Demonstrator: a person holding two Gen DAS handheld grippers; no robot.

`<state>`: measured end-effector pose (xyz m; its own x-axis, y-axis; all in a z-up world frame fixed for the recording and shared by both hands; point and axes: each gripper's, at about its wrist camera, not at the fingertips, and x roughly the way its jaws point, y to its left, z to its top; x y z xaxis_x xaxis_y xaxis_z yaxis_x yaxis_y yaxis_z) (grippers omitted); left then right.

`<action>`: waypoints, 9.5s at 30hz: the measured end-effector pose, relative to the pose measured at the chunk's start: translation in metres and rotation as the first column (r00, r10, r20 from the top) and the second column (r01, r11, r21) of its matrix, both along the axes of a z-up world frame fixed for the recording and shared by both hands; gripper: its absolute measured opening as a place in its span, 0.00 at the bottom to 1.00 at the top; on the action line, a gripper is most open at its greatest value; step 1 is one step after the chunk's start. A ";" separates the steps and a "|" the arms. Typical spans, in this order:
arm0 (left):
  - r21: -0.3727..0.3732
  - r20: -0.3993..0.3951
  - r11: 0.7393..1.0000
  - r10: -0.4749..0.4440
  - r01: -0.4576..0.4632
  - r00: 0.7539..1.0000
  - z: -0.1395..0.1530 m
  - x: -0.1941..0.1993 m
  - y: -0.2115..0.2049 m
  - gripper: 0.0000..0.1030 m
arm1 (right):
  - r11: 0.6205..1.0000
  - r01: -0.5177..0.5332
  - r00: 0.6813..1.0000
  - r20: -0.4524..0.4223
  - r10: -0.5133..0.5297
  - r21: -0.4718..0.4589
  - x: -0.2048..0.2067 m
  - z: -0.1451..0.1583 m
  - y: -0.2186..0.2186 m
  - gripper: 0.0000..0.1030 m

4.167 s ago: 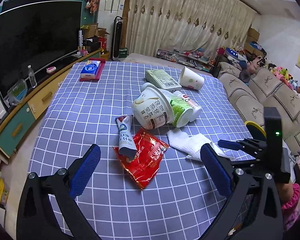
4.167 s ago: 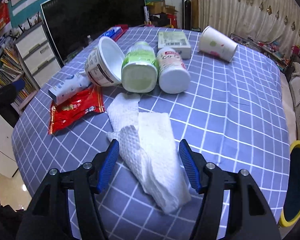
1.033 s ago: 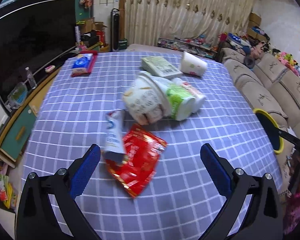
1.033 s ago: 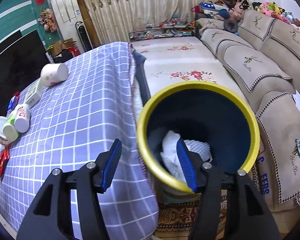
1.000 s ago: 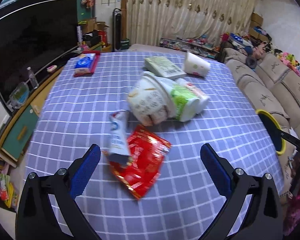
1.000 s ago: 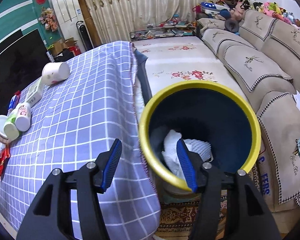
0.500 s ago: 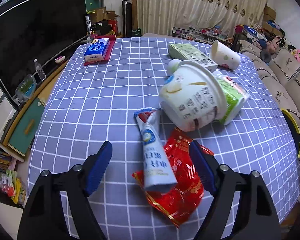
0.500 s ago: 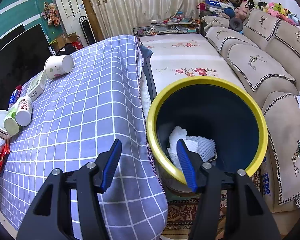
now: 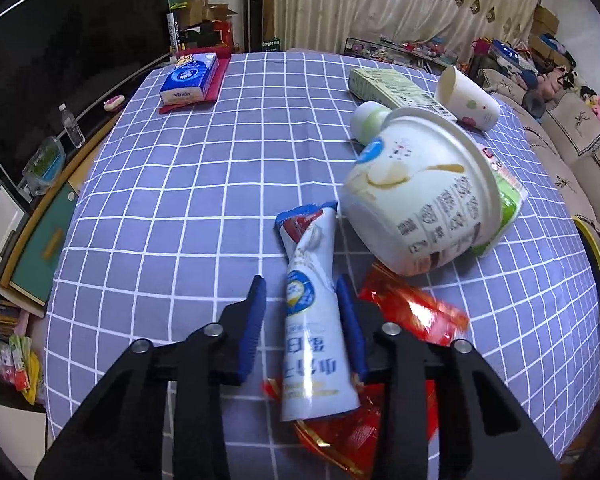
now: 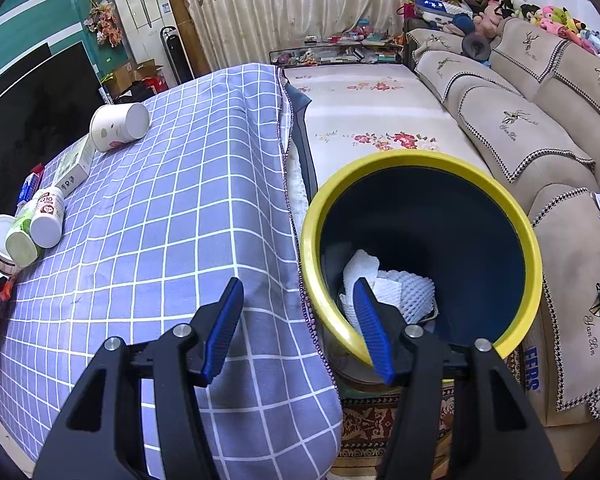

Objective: Collect trash
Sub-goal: 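Grasp the white squeeze tube with the left gripper, then carry the white tube with the left gripper into the bin and release, then move both tools back toward the table, then grasp the white pill bottle with the right gripper, then carry the pill bottle with the right gripper into the bin and release, then grasp the red snack wrapper with the left gripper, then carry the red wrapper with the left gripper into the bin and release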

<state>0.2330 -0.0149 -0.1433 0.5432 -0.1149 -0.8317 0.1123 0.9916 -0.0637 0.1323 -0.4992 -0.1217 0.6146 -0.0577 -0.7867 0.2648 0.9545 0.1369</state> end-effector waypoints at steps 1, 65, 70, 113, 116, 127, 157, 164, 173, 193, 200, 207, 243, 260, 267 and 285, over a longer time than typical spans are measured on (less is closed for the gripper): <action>-0.004 -0.004 1.000 0.000 0.000 1.000 -0.001 0.001 0.001 0.31 | 1.000 -0.002 1.000 -0.001 0.002 0.001 0.001 -0.001 0.000 0.53; -0.012 0.118 0.670 -0.736 0.742 0.666 0.041 -0.044 -0.475 0.70 | 0.950 0.311 0.943 0.121 -0.311 0.015 -0.140 0.026 -0.129 0.57; -0.030 0.193 0.717 -0.680 0.697 0.708 0.073 -0.059 -0.403 0.74 | 0.963 0.269 0.957 0.110 -0.269 0.016 -0.124 0.024 -0.114 0.57; -0.147 0.214 0.985 -0.053 0.086 0.975 0.069 -0.116 -0.017 0.94 | 0.838 -0.541 0.841 -0.032 0.540 -0.075 0.134 0.005 0.239 0.58; -0.155 0.200 0.984 -0.051 0.083 0.978 0.065 -0.112 -0.019 0.94 | 0.829 -0.552 0.833 -0.037 0.551 -0.091 0.139 0.002 0.245 0.58; -0.162 0.169 0.982 -0.066 0.094 0.983 0.053 -0.110 -0.029 0.94 | 0.823 -0.565 0.825 -0.019 0.565 -0.060 0.164 -0.002 0.249 0.58; -0.154 0.136 0.982 -0.092 0.113 0.986 0.039 -0.104 -0.037 0.94 | 0.830 -0.558 0.815 0.174 0.553 -0.028 0.113 0.051 0.217 0.44; -0.150 0.131 0.981 -0.107 0.126 0.986 0.037 -0.105 -0.042 0.94 | 0.836 -0.548 0.809 0.231 0.540 -0.034 0.085 0.067 0.205 0.44; -0.155 0.142 0.978 -0.116 0.138 0.983 0.038 -0.103 -0.048 0.94 | 0.878 -0.476 0.841 0.270 0.468 -0.040 0.041 0.078 0.160 0.44; -0.084 0.138 0.974 -0.200 0.213 0.970 0.042 -0.096 -0.103 0.94 | 0.999 0.026 0.995 0.094 -0.024 -0.028 0.001 -0.017 -0.061 0.44; -0.068 0.120 0.974 -0.207 0.216 0.971 0.037 -0.094 -0.109 0.94 | 0.997 0.064 0.998 0.024 -0.063 -0.032 0.017 -0.052 -0.074 0.44; -0.072 0.105 0.975 -0.203 0.211 0.974 0.031 -0.092 -0.108 0.94 | 0.996 0.077 0.997 0.001 -0.077 -0.039 0.022 -0.055 -0.072 0.47; 0.044 0.048 0.998 -0.039 0.037 0.998 -0.004 -0.042 -0.011 0.16 | 1.000 0.010 0.997 0.080 -0.009 -0.015 0.008 -0.016 -0.039 0.53; 0.038 0.110 0.864 -0.503 0.502 0.857 0.055 -0.099 -0.176 0.12 | 0.996 0.085 0.984 0.158 -0.079 -0.033 -0.048 0.016 -0.064 0.55; 0.034 0.086 0.677 -0.735 0.735 0.673 0.051 -0.084 -0.324 0.12 | 0.983 0.175 0.970 0.178 -0.163 -0.054 -0.088 0.025 -0.092 0.55; 0.024 -0.025 0.567 -0.823 0.824 0.567 -0.011 -0.037 -0.549 0.83 | 0.941 0.333 0.928 0.198 -0.315 -0.061 -0.161 0.042 -0.136 0.58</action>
